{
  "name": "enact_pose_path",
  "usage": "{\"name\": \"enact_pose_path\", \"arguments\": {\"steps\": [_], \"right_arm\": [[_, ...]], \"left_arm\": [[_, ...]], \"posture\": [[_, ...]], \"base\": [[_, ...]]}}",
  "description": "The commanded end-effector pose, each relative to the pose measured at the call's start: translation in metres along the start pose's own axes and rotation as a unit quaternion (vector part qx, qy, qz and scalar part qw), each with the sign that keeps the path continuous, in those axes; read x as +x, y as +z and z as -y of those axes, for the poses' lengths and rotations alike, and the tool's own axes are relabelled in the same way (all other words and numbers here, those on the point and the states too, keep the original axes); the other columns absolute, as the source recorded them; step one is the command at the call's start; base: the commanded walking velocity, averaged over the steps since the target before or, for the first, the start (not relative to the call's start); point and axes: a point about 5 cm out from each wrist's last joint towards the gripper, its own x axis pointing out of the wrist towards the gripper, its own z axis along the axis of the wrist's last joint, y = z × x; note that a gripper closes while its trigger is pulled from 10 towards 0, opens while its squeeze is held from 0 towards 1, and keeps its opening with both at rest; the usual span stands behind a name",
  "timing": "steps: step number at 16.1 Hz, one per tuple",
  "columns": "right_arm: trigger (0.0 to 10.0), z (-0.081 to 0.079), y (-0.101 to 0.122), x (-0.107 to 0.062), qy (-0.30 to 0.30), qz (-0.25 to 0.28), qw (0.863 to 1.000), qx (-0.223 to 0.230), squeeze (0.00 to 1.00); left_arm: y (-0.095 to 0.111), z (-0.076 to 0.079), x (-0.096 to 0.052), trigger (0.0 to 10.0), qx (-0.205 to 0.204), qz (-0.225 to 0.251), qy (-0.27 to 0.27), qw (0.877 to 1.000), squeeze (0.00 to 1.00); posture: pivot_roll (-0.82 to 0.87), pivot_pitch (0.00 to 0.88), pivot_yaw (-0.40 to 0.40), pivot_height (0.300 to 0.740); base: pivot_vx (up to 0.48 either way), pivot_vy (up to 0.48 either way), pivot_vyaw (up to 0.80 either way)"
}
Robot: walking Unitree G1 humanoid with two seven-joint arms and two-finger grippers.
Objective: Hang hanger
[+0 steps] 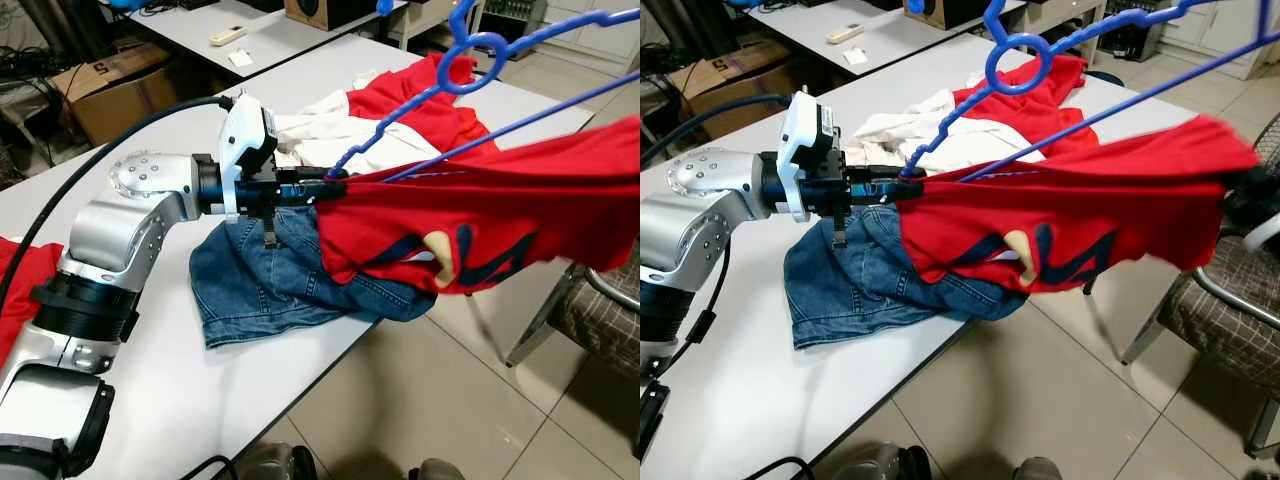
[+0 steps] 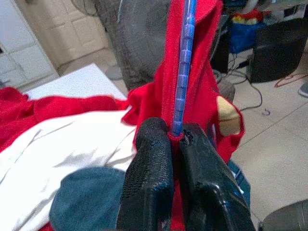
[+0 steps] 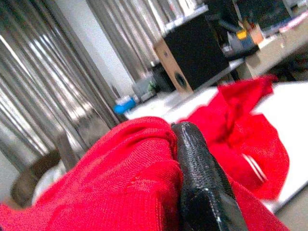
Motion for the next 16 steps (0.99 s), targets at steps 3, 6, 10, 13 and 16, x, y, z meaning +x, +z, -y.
{"name": "enact_pose_path", "arguments": {"steps": [3, 6, 10, 13, 16], "right_arm": [[10.0, 0.006, -0.011, -0.021, -0.042, -0.044, 0.997, -0.050, 1.00], [10.0, -0.019, -0.009, -0.041, 0.024, -0.038, 0.996, -0.071, 1.00], [10.0, -0.058, -0.004, -0.081, 0.126, -0.043, 0.987, -0.090, 1.00], [10.0, -0.058, -0.024, -0.092, 0.113, -0.111, 0.983, -0.094, 1.00], [10.0, -0.051, -0.063, -0.084, 0.064, -0.179, 0.976, -0.105, 1.00]], "left_arm": [[0.010, -0.012, -0.022, 0.0, 0.011, -0.026, 0.023, 0.999, 0.00], [0.035, -0.004, -0.020, 0.0, -0.006, 0.025, -0.031, 0.999, 0.00], [0.048, -0.001, -0.029, 0.0, -0.046, 0.085, -0.044, 0.994, 0.00], [0.038, 0.003, -0.027, 0.0, -0.056, 0.036, -0.056, 0.996, 0.00], [-0.003, 0.018, -0.018, 0.0, -0.084, -0.014, -0.017, 0.996, 0.00]], "posture": [[-0.21, 0.000, 0.138, 0.740], [-0.23, 0.000, 0.179, 0.740], [-0.26, 0.000, 0.216, 0.740], [-0.26, 0.000, 0.224, 0.740], [-0.25, 0.000, 0.204, 0.740]], "base": [[0.000, 0.000, 0.00], [0.000, 0.000, 0.00], [0.000, 0.000, 0.00], [0.000, 0.000, 0.00], [0.000, 0.000, 0.00]]}}
